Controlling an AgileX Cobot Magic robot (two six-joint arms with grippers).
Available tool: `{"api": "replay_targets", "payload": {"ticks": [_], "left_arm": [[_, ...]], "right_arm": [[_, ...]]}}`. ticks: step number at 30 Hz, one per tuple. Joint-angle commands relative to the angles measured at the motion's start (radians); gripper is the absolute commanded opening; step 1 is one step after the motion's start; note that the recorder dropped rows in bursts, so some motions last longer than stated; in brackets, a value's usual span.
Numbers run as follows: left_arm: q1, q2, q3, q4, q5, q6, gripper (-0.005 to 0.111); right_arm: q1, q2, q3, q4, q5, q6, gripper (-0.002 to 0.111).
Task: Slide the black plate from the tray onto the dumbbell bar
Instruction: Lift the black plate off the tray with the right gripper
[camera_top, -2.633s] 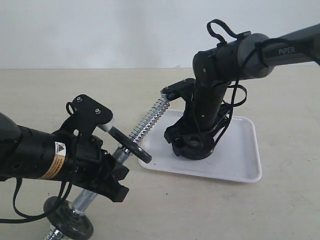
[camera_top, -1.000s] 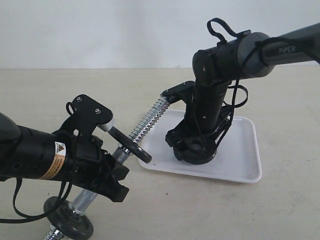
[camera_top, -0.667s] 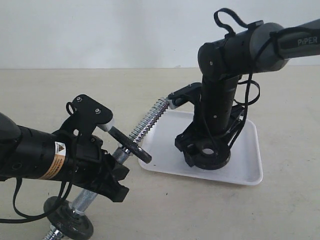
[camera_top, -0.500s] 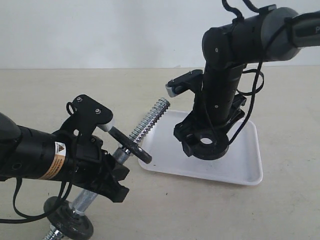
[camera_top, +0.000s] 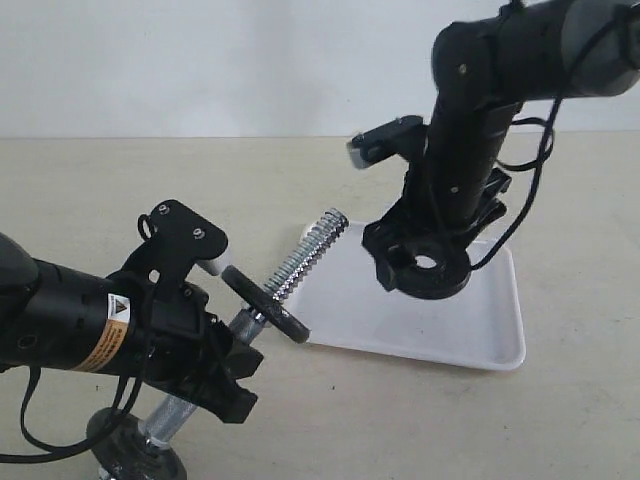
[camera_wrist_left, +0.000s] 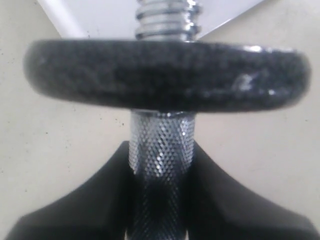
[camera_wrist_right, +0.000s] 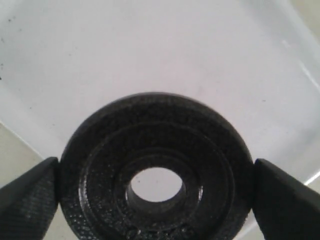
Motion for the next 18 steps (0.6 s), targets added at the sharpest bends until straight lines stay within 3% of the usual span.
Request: {"api": "replay_targets", "payload": {"ticks": [1, 6, 18], "left_arm": [[0.001, -0.048, 0.024, -0.035, 0.029, 0.026, 0.004], [0.001, -0.051, 0.035, -0.035, 0.034, 0.026, 0.004], [0.001, -0.141, 0.033, -0.035, 0.032, 0.056, 0.004]], "right_arm": [[-0.124, -0.111, -0.007, 0.186, 0.008, -0.129, 0.000], [-0.231, -0.141, -0.007, 0.523, 0.083, -0.332, 0.000], [-0.246, -0.141, -0.007, 0.726, 0.194, -0.484, 0.000]]}}
